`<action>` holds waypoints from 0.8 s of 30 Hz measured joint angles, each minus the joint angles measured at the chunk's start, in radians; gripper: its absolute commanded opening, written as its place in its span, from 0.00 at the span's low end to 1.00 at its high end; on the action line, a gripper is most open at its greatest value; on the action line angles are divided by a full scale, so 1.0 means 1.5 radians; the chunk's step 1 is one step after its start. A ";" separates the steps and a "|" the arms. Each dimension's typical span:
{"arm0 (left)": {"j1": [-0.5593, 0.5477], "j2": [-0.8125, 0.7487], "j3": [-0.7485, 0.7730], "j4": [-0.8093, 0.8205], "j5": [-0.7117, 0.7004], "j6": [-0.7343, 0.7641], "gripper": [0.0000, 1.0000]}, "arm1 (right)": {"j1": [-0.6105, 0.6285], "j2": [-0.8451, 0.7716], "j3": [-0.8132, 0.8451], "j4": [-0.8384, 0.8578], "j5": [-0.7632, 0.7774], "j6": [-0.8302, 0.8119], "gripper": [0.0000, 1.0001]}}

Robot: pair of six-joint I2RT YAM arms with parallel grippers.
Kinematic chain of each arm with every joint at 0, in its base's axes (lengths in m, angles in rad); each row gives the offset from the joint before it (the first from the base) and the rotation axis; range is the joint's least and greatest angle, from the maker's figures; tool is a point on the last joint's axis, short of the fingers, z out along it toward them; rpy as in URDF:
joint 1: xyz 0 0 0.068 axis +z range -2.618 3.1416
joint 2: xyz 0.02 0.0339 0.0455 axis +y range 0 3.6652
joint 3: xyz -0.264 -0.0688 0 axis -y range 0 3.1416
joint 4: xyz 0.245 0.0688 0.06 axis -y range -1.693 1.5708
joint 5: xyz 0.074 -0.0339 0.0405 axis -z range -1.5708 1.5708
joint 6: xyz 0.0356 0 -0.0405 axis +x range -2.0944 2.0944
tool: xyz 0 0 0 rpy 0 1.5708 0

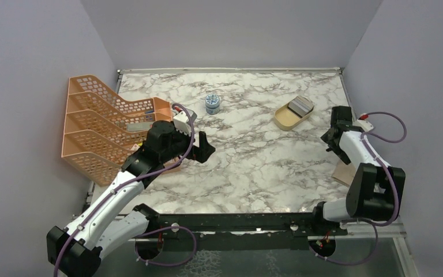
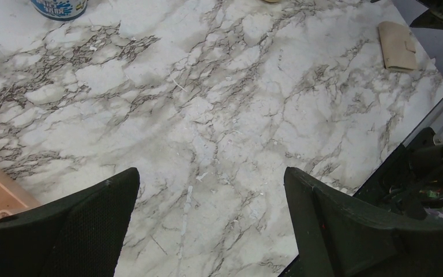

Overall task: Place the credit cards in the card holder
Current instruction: Move the card holder to the center of the board.

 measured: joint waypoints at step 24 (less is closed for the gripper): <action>-0.002 -0.008 0.000 -0.017 -0.049 0.015 0.99 | -0.124 0.099 -0.014 0.055 -0.025 0.032 1.00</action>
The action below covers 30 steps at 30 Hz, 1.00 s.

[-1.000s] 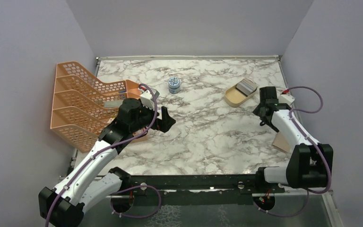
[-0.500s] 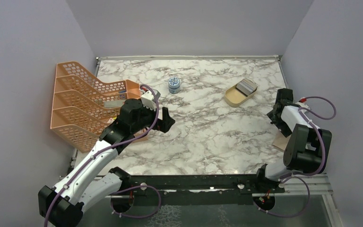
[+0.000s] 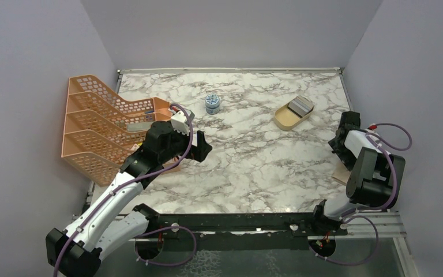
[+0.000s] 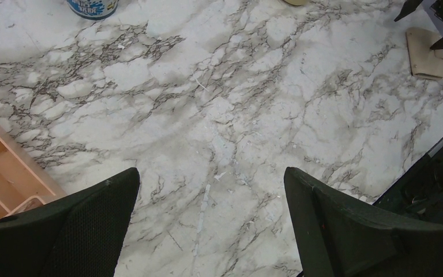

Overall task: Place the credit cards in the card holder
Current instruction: Move the card holder to the center of the board.

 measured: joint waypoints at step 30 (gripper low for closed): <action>0.000 -0.017 0.000 -0.001 -0.013 0.008 0.99 | 0.090 -0.064 -0.070 0.134 -0.244 -0.104 0.84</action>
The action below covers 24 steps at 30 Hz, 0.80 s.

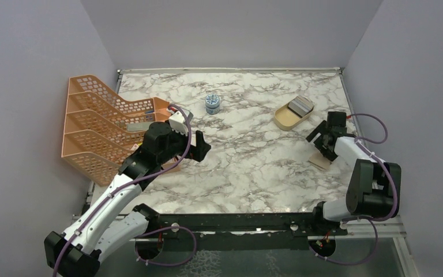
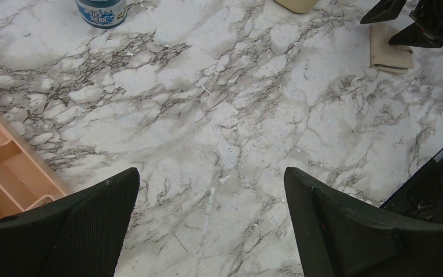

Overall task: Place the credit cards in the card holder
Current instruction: Move the card holder to the center of the board.

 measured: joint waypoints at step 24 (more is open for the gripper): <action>0.000 -0.013 0.000 -0.005 -0.029 0.004 0.99 | 0.505 0.115 0.110 0.032 -0.031 0.071 0.80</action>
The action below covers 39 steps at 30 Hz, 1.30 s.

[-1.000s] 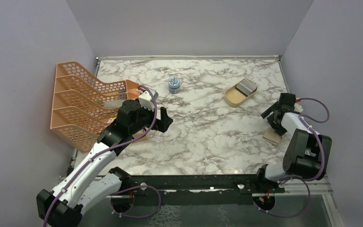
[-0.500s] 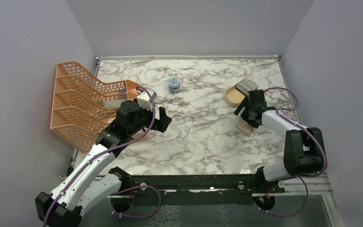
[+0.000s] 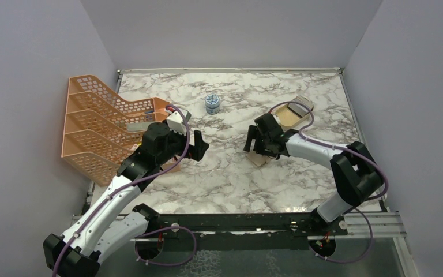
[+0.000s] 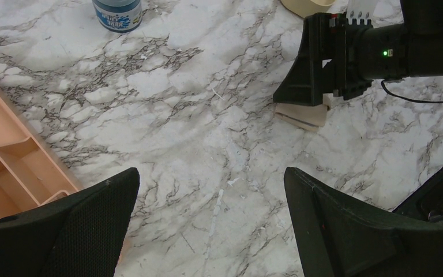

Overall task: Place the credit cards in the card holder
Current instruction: Move the card holder to the center of the board.

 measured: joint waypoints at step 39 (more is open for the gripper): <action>-0.002 0.064 0.000 0.011 0.064 -0.058 0.75 | 0.017 -0.279 -0.137 -0.203 0.057 0.093 0.70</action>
